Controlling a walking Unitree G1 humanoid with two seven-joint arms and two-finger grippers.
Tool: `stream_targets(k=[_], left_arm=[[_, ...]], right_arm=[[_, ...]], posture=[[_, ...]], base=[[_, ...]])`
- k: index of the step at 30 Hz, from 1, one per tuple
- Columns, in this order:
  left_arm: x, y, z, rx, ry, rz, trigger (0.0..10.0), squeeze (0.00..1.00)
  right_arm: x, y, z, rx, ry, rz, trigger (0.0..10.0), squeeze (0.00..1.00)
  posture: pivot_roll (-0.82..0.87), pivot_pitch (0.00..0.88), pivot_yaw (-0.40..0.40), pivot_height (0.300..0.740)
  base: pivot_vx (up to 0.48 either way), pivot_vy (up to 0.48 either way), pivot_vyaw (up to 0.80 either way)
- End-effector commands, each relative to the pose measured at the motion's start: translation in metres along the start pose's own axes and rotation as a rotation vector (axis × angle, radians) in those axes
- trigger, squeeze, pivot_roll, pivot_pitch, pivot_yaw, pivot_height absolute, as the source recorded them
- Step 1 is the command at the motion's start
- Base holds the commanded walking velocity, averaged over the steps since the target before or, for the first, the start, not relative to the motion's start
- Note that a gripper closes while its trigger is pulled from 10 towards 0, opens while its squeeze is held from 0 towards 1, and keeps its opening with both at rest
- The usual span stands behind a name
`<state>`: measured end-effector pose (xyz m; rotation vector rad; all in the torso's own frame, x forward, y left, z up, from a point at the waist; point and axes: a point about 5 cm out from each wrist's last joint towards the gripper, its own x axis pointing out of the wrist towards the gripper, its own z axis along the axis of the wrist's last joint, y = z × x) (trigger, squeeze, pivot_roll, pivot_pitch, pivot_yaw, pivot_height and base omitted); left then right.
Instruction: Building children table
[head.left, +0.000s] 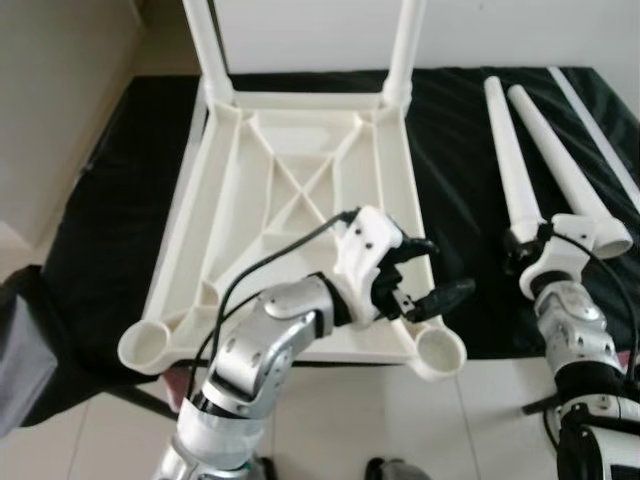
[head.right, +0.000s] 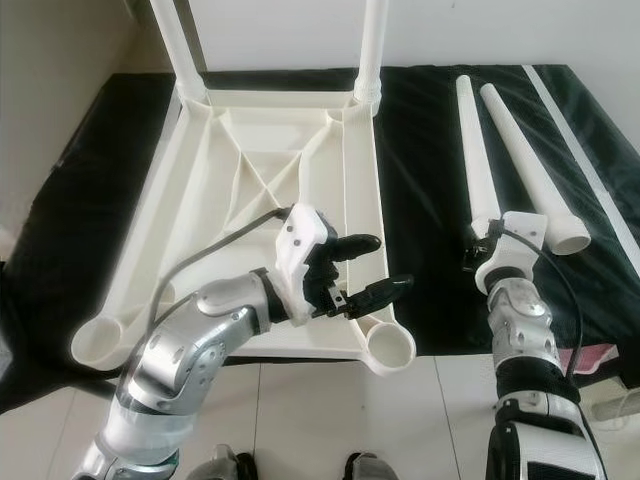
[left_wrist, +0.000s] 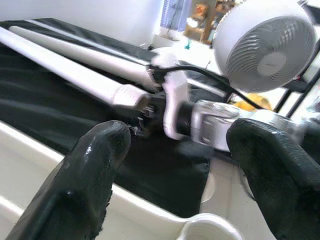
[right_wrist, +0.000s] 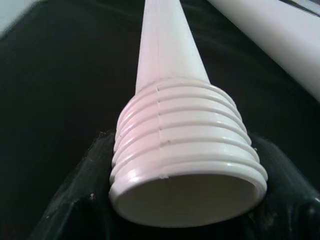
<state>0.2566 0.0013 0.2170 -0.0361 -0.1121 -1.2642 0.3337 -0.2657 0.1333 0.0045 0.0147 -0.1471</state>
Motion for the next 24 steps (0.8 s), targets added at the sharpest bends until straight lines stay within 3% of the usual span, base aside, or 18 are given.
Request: stream_targets(k=[1,4,7,13,15,18,24], left_arm=[[0.005,0.0,0.002,0.019,-0.012,-0.049,10.0,0.0],[0.01,0.0,0.004,0.021,-0.027,-0.055,10.0,0.0],[0.014,0.003,0.004,0.068,-0.034,-0.038,10.0,0.0],[0.013,0.004,-0.001,0.097,-0.025,-0.021,10.0,0.0],[0.007,0.006,-0.004,0.111,-0.033,-0.02,10.0,0.0],[0.0,0.008,-0.006,0.123,-0.037,-0.034,10.0,0.0],[-0.013,0.006,-0.012,0.139,-0.001,-0.099,10.0,0.0]], right_arm=[[-0.014,0.014,-0.027,0.025,0.111,0.012,10.0,0.0],[-0.02,0.018,-0.028,0.032,0.099,0.001,10.0,0.0],[-0.043,0.04,-0.031,0.084,0.099,0.01,10.0,0.0],[-0.06,0.05,-0.029,0.095,0.095,0.016,10.0,0.0],[-0.076,0.056,-0.023,0.096,0.092,0.024,10.0,0.0],[-0.088,0.057,-0.019,0.086,0.095,0.03,10.0,0.0],[-0.101,0.055,-0.014,0.066,0.129,0.062,10.0,0.0]], posture=[[-0.06,0.086,0.056,0.74],[-0.07,0.076,0.052,0.74],[-0.08,0.064,0.04,0.74],[-0.09,0.064,0.029,0.74],[-0.11,0.067,0.018,0.74],[-0.11,0.068,0.011,0.74],[-0.11,0.06,0.007,0.74]], base=[[0.0,0.0,0.0],[0.0,0.0,0.0],[0.0,0.0,0.0],[0.0,0.0,0.0],[0.0,0.0,0.0],[0.0,0.0,0.0],[0.0,0.0,0.0]])
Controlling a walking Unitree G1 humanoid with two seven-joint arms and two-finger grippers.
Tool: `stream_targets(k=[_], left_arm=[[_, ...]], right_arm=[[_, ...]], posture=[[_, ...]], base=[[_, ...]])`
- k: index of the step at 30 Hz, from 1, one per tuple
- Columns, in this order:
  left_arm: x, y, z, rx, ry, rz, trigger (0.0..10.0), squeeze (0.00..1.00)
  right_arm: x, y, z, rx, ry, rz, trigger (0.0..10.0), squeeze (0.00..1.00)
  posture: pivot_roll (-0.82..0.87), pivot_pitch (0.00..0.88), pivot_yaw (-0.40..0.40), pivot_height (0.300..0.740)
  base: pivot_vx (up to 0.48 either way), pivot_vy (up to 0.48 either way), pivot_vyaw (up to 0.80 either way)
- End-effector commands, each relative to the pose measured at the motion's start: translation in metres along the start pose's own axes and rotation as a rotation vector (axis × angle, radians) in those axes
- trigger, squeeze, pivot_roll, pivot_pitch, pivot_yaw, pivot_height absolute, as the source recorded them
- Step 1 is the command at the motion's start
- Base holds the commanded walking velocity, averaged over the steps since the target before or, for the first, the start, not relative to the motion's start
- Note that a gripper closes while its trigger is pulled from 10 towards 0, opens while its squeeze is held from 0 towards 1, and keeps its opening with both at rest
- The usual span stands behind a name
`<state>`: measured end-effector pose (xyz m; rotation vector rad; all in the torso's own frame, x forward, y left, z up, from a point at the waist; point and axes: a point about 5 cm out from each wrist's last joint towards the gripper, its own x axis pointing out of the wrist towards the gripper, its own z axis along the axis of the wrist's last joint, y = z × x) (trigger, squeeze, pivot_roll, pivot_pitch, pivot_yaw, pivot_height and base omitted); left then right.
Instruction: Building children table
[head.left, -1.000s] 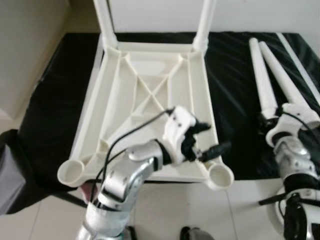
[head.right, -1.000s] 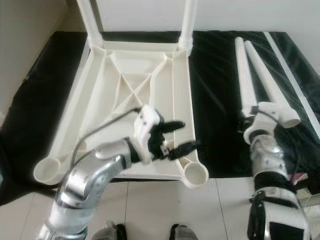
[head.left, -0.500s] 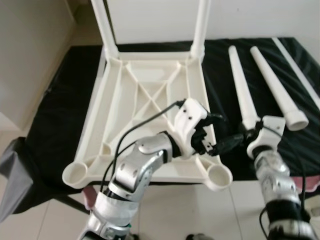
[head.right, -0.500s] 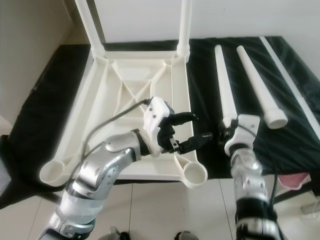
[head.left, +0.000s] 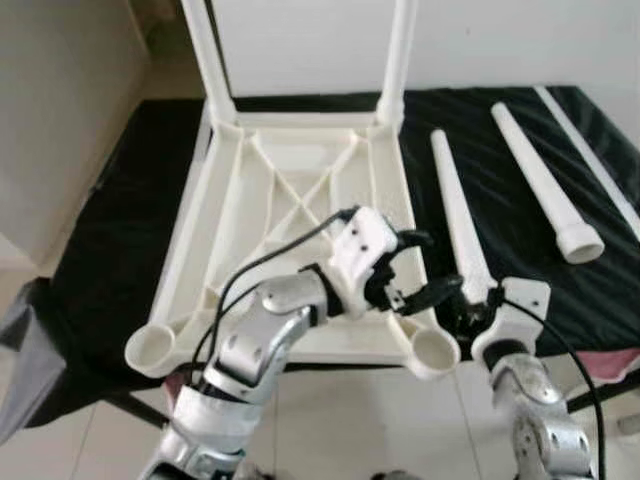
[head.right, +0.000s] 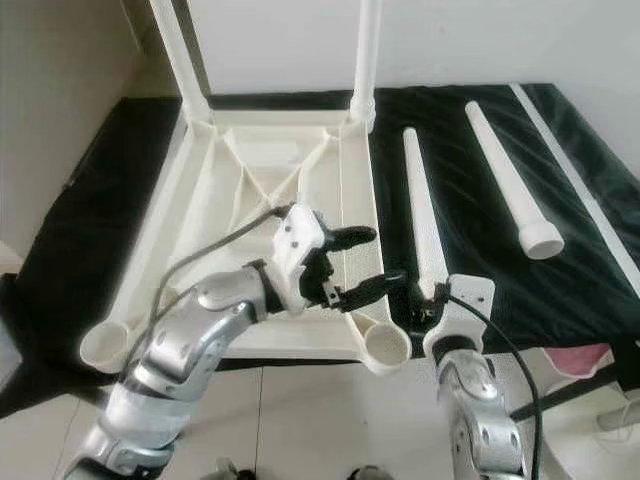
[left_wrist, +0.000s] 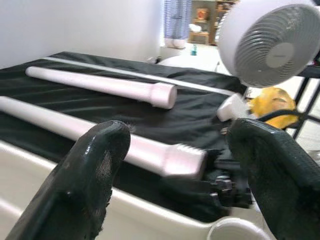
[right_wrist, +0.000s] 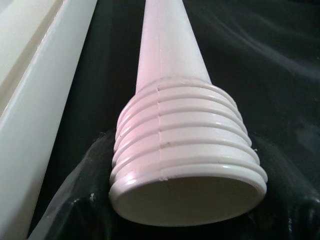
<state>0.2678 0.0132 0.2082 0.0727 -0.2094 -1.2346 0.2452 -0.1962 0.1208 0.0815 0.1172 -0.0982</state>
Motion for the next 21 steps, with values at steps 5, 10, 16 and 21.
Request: stream_targets(k=[5,10,16,21], left_arm=[[-0.011,-0.011,-0.014,0.005,0.083,-0.152,10.0,0.0],[-0.017,-0.01,-0.022,0.011,0.15,-0.147,10.0,0.0],[-0.019,-0.008,-0.021,-0.018,0.175,-0.14,10.0,0.0],[-0.019,-0.008,-0.02,-0.009,0.178,-0.147,10.0,0.0]], right_arm=[[-0.007,-0.003,0.002,-0.03,0.04,0.02,10.0,0.0],[-0.006,-0.008,0.004,-0.047,0.052,0.023,10.0,0.0],[-0.002,-0.018,0.008,-0.086,0.061,0.014,10.0,0.0],[-0.007,-0.019,0.008,-0.103,0.09,0.032,10.0,1.0]], posture=[[-0.1,0.052,0.008,0.74],[-0.09,0.045,0.009,0.74],[-0.09,0.032,0.012,0.74],[-0.1,0.018,0.015,0.74]], base=[[0.0,0.0,0.0],[0.0,0.0,0.0],[0.0,0.0,0.0],[0.0,0.0,0.0]])
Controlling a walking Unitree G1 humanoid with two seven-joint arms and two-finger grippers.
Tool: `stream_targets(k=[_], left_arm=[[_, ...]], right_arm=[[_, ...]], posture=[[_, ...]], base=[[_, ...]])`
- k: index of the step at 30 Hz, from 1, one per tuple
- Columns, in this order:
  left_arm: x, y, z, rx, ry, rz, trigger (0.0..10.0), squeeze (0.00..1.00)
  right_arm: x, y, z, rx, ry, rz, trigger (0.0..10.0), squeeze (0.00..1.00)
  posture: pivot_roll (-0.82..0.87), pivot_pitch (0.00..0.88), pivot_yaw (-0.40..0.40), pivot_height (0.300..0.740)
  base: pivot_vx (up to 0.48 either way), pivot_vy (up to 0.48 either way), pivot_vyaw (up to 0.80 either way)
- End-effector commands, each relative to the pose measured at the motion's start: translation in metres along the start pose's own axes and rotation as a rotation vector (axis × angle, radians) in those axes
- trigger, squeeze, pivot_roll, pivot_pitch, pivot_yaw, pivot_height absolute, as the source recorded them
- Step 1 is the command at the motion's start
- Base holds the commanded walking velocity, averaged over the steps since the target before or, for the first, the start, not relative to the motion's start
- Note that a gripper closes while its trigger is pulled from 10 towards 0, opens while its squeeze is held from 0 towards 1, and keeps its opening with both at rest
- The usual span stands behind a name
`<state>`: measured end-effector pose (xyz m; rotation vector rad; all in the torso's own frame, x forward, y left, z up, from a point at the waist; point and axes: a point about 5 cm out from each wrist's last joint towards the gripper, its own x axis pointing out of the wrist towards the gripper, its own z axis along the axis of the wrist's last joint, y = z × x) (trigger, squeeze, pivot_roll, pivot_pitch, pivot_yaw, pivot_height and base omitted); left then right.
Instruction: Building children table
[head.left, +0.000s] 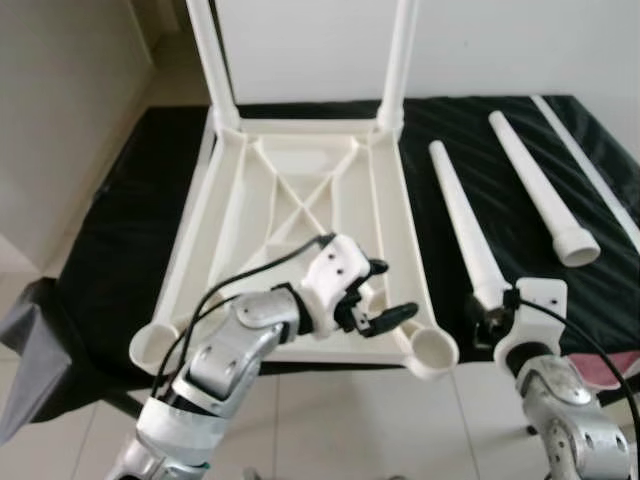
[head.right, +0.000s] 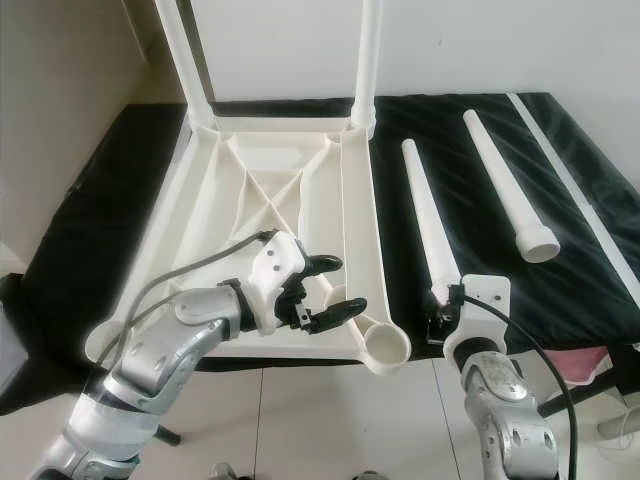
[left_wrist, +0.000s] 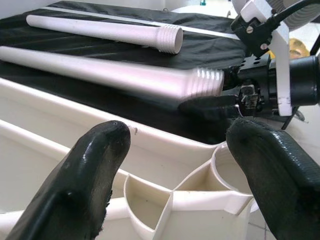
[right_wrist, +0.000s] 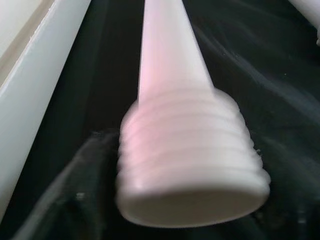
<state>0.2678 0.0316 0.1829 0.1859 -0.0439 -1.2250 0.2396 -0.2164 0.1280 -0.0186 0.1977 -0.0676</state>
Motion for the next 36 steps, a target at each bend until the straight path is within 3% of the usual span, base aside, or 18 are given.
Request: stream_targets(k=[1,5,6,11,15,22,24,36], left_arm=[[0.001,-0.01,0.004,0.008,-0.009,-0.142,10.0,0.0],[0.003,-0.011,0.006,-0.003,-0.019,-0.15,10.0,0.0],[0.004,-0.014,0.007,-0.001,-0.018,-0.163,10.0,0.0],[0.004,-0.014,0.007,0.0,-0.015,-0.169,10.0,0.0],[0.005,-0.013,0.012,-0.018,-0.032,-0.174,10.0,0.0],[0.007,-0.02,0.017,-0.044,-0.045,-0.189,10.0,0.0],[0.007,-0.025,0.018,-0.053,-0.047,-0.194,10.0,0.0],[0.0,-0.035,0.021,-0.125,-0.036,-0.167,10.0,0.0]], right_arm=[[-0.002,0.001,-0.001,0.002,0.013,0.011,10.0,1.0],[-0.001,-0.001,0.004,0.002,0.005,0.005,10.0,1.0],[0.002,-0.003,0.009,-0.001,-0.009,0.012,10.0,0.0],[0.008,-0.005,0.017,0.032,-0.037,0.013,10.0,0.0],[0.028,-0.005,0.035,0.063,-0.082,0.012,10.0,0.0],[0.049,-0.001,0.048,0.079,-0.115,0.016,10.0,0.0],[0.06,0.004,0.052,0.107,-0.106,0.026,10.0,0.0],[0.081,0.013,0.056,0.181,0.013,-0.005,10.0,0.0]], posture=[[-0.1,0.018,0.015,0.74],[-0.1,0.013,0.019,0.74],[-0.11,0.01,0.022,0.74],[-0.1,0.002,0.025,0.74],[-0.1,0.002,0.029,0.74],[-0.08,0.023,0.027,0.74],[-0.06,0.04,0.027,0.74],[-0.02,0.11,0.028,0.74]], base=[[0.0,0.0,0.0],[0.0,0.0,0.0],[0.0,0.0,0.0],[0.0,0.0,0.0],[0.0,0.0,0.0],[0.0,0.0,0.0],[0.0,0.0,0.0],[0.0,0.0,0.0]])
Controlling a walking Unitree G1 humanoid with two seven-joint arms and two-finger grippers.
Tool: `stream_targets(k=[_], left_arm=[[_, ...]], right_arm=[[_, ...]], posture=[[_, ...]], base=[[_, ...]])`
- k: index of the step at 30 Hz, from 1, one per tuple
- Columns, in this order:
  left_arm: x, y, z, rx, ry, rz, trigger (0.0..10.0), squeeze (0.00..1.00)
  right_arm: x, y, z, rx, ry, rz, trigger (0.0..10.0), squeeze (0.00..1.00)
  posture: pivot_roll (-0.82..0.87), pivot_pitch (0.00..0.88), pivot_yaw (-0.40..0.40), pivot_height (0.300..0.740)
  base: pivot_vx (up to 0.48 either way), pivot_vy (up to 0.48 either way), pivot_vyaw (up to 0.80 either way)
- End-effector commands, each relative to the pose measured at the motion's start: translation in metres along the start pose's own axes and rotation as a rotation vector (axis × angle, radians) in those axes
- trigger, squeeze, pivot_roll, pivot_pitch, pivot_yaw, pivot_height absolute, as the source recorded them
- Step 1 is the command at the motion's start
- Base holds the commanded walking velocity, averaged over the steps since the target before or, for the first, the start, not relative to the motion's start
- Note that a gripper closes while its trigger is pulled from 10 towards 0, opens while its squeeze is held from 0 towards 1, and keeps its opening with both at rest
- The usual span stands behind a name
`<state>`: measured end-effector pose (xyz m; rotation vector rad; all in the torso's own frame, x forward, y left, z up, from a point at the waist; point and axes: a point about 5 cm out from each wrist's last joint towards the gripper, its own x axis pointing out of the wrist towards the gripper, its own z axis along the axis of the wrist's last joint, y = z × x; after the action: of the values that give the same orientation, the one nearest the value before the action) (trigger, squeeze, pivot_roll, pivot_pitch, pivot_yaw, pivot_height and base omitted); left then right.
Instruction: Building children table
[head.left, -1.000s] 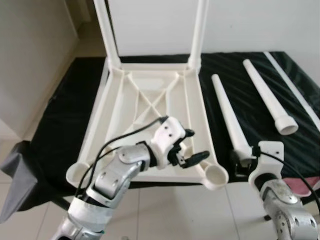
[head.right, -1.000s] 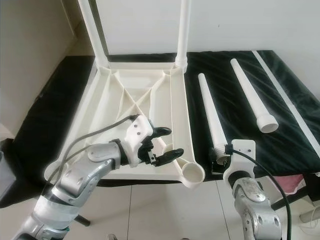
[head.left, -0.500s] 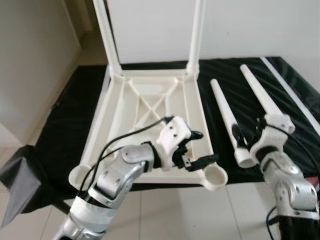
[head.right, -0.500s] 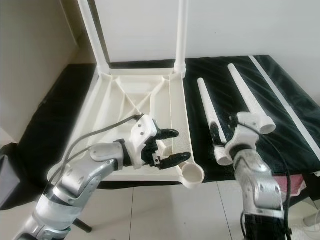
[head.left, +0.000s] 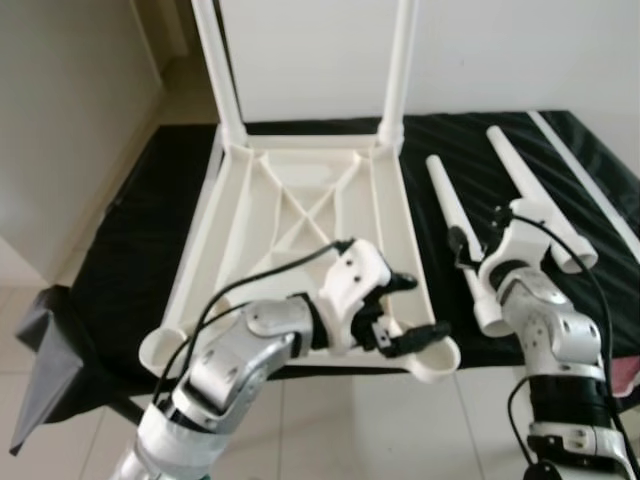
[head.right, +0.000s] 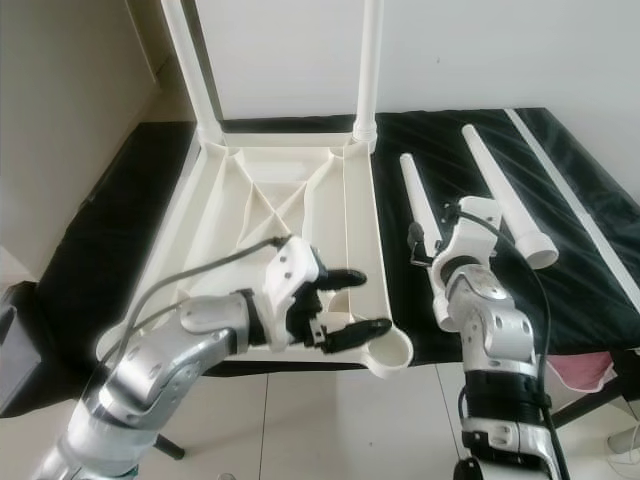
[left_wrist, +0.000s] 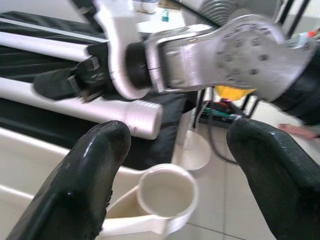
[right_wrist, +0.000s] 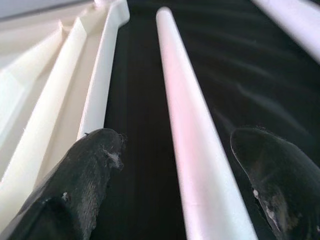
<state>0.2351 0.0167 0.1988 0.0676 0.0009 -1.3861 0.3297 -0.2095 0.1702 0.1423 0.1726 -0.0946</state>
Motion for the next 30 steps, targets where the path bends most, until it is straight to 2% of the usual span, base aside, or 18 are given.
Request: stream_targets(k=[1,6,10,12,16,23,26,30], left_arm=[[-0.003,-0.003,-0.001,-0.022,0.009,-0.004,10.0,0.0],[-0.005,-0.004,-0.001,-0.024,0.014,0.003,10.0,0.0],[-0.006,-0.003,0.001,-0.058,0.007,0.024,10.0,0.0],[-0.006,-0.004,0.001,-0.061,0.009,0.024,10.0,0.0],[-0.006,-0.006,0.0,-0.075,0.015,0.025,10.0,0.0],[-0.006,-0.005,0.0,-0.081,0.021,0.03,10.0,0.0],[-0.006,-0.005,0.001,-0.082,0.02,0.036,10.0,0.0],[-0.007,-0.004,0.003,-0.079,0.02,0.045,10.0,0.0]], right_arm=[[0.002,0.003,-0.001,0.023,0.028,0.006,10.0,0.0],[0.004,0.001,0.0,0.048,0.078,-0.034,10.0,0.0],[0.004,-0.004,-0.002,0.011,0.159,-0.056,10.0,0.0],[0.004,-0.005,-0.002,0.03,0.184,-0.045,10.0,0.0],[0.007,-0.006,-0.003,0.094,0.308,-0.014,10.0,0.0],[0.011,-0.004,-0.001,0.076,0.375,0.0,10.0,0.0],[0.012,-0.003,-0.004,0.083,0.435,0.002,10.0,0.0],[0.014,-0.001,-0.004,0.14,0.512,0.01,10.0,0.0]], posture=[[-0.01,0.13,0.026,0.74],[-0.01,0.142,0.025,0.74],[-0.01,0.164,0.022,0.74],[-0.01,0.172,0.02,0.74],[-0.01,0.184,0.018,0.74],[-0.01,0.182,0.016,0.74],[0.0,0.179,0.015,0.74],[0.0,0.171,0.013,0.74]], base=[[0.0,0.0,0.0],[0.0,0.0,0.0],[0.0,0.0,0.0],[0.0,0.0,0.0],[0.0,0.0,0.0],[0.0,0.0,0.0],[0.0,0.0,0.0],[0.0,0.0,0.0]])
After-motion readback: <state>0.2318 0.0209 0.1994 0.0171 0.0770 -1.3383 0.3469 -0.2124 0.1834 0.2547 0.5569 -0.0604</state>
